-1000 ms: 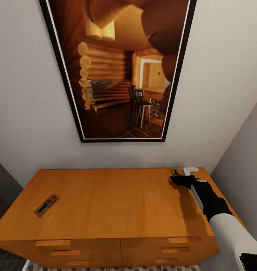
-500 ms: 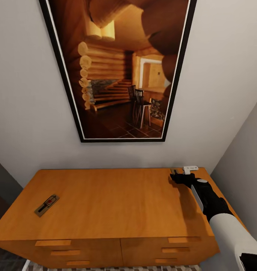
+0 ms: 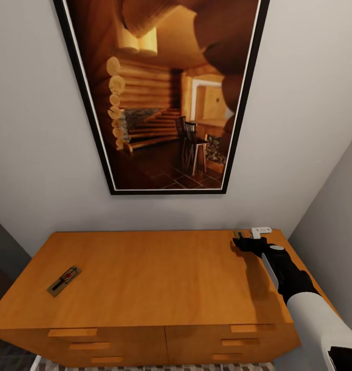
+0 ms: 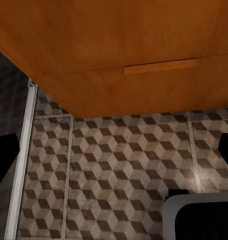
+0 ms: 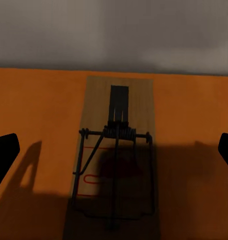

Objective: Take the four mousetraps from the cabinet in the bathroom and place them on the bathroom floor. Make sure all four end up on the same floor surface, and ensure that at least two of them are either under or directly next to the same bathroom sink.

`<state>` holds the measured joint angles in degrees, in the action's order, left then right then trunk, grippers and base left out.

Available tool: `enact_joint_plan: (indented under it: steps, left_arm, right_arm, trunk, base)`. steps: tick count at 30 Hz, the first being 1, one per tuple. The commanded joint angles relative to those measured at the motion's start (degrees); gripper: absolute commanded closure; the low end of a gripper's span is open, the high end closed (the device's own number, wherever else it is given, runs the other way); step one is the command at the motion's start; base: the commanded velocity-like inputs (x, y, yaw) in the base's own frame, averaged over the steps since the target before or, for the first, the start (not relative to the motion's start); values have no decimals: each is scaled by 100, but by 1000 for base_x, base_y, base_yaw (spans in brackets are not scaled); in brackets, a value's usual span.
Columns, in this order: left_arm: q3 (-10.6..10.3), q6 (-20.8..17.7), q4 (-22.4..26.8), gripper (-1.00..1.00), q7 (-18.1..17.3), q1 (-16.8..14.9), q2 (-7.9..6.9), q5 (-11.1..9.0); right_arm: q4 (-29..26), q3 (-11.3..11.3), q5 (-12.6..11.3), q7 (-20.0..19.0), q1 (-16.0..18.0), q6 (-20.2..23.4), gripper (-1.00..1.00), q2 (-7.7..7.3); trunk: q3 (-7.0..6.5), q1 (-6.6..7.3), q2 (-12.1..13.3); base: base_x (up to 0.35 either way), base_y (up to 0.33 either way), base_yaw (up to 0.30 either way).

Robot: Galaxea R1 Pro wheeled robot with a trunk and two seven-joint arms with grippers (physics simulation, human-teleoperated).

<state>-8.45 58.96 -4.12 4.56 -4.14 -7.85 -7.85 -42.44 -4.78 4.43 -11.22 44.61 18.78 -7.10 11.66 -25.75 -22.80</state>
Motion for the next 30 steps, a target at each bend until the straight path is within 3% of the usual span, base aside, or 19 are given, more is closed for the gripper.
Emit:
enact_joint_plan:
  steps: [1,30]
  left_arm:
    - [-52,28,-19,-100,31,-9,2,-24]
    - [-52,23,-19,-100,34,-11,1,-24]
  right_arm:
    - [-10,-23,48,-47,3,29,-100,4]
    - [-17,-38,20,-154,3,30,-100,-1]
  trunk:
    - [16,-3,-12]
    - [242,-3,-12]
  base:
    - [0,0,0]
    - [0,0,0]
